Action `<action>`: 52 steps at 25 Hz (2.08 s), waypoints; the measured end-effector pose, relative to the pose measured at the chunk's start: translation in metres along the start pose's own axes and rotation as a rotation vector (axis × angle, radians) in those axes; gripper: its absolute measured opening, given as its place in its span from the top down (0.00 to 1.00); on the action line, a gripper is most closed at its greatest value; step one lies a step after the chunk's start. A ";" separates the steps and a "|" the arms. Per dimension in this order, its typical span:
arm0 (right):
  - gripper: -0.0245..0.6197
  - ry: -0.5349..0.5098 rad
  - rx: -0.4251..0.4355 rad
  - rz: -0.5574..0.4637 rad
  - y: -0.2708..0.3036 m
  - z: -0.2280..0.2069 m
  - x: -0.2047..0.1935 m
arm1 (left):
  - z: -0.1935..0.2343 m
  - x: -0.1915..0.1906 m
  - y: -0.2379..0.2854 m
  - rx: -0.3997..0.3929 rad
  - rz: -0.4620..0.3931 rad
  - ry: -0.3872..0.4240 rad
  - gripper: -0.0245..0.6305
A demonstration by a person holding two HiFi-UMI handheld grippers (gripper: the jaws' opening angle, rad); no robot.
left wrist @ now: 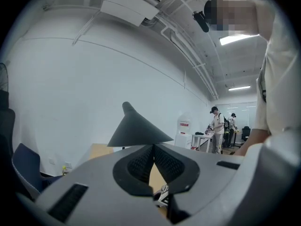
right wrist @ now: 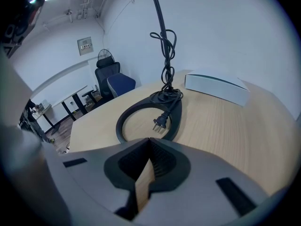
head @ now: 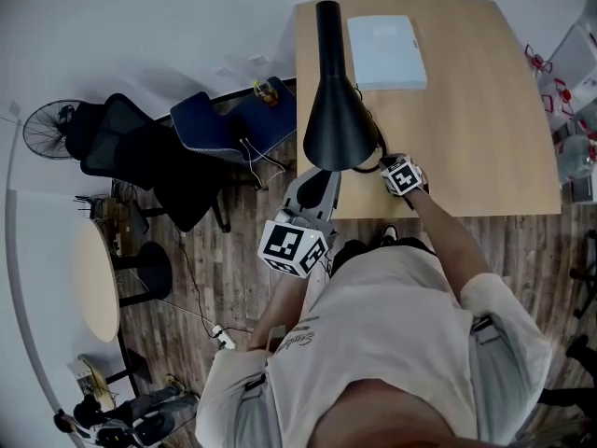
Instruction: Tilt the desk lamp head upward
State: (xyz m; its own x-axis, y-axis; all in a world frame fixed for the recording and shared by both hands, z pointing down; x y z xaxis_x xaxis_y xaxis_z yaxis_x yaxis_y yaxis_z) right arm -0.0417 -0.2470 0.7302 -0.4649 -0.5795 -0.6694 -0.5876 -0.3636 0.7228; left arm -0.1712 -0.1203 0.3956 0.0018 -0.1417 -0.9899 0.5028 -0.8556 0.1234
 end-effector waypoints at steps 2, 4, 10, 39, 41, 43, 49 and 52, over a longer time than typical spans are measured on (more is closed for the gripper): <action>0.97 -0.009 -0.013 -0.011 0.001 0.000 -0.001 | -0.002 0.008 -0.002 -0.002 -0.012 0.010 0.94; 0.97 -0.010 -0.023 -0.025 0.001 0.000 -0.002 | -0.004 0.014 -0.005 -0.001 -0.019 0.022 0.94; 0.97 0.001 -0.020 -0.034 0.003 -0.001 -0.003 | -0.006 0.031 -0.009 0.001 -0.032 0.053 0.94; 0.97 -0.017 -0.041 -0.065 0.001 0.004 -0.004 | -0.011 0.122 -0.006 -0.074 -0.160 0.127 0.94; 0.97 -0.020 -0.043 -0.069 0.000 0.003 -0.002 | -0.011 0.126 -0.005 -0.079 -0.166 0.134 0.94; 0.97 -0.026 -0.044 -0.068 0.000 0.003 -0.002 | -0.012 0.128 -0.004 -0.083 -0.171 0.136 0.94; 0.97 -0.026 -0.056 -0.059 -0.001 0.004 -0.004 | -0.014 0.134 -0.004 -0.092 -0.178 0.159 0.94; 0.97 -0.028 -0.052 -0.058 0.000 0.004 -0.004 | -0.015 0.142 -0.002 -0.097 -0.187 0.183 0.94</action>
State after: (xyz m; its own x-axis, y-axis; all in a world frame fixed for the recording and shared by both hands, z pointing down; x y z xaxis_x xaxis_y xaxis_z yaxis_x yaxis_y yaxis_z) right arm -0.0425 -0.2416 0.7325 -0.4499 -0.5359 -0.7145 -0.5794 -0.4336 0.6901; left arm -0.1587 -0.1312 0.2539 0.0529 0.1145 -0.9920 0.5898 -0.8052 -0.0615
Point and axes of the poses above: the fingertips, and each gripper's own axes: y forward along the fingers, z to its left, x out of its top, the point moved 6 cm from there along -y, backward along the fingers, and after that the axes turned 3 degrees about y, right-handed, at the moved point
